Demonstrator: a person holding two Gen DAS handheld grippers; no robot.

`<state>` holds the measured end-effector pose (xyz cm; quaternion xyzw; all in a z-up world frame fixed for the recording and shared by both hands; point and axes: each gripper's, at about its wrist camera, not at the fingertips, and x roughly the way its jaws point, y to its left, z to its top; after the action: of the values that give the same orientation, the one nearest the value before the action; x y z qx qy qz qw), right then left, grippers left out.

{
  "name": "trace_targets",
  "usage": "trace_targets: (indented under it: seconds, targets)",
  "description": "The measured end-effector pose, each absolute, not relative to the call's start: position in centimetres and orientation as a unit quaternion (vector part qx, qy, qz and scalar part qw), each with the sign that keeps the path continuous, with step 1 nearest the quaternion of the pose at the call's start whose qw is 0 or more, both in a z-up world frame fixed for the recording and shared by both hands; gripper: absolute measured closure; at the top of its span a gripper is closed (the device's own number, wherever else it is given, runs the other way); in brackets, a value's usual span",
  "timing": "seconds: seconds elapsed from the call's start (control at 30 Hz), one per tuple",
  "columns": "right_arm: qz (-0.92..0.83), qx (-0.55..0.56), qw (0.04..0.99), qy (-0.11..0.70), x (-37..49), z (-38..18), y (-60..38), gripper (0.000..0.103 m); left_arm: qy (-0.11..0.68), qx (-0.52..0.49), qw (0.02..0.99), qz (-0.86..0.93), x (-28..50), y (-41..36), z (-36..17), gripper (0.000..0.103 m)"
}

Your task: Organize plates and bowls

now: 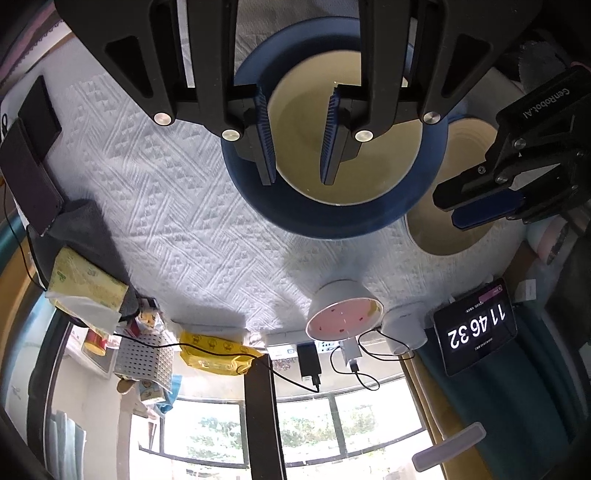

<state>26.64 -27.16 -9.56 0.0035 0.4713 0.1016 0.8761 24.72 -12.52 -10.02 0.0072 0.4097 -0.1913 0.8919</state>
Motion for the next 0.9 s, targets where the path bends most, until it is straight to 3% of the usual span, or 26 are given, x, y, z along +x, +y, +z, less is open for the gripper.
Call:
trace_targets:
  seconds: [0.13, 0.27, 0.9]
  targets:
    - [0.104, 0.002, 0.876, 0.471, 27.2, -9.4, -27.1, 0.067, 0.408, 0.002, 0.894, -0.187, 25.3, -12.1, -9.9, 0.069]
    - [0.107, 0.0, 0.876, 0.47, 27.8, -9.3, -26.9, 0.066, 0.407, -0.007, 0.894, -0.186, 25.8, -11.9, -9.7, 0.058]
    - [0.126, -0.006, 0.876, 0.466, 31.4, -9.3, -26.0, 0.065, 0.407, -0.023, 0.899, -0.161, 29.6, -10.6, -9.7, 0.057]
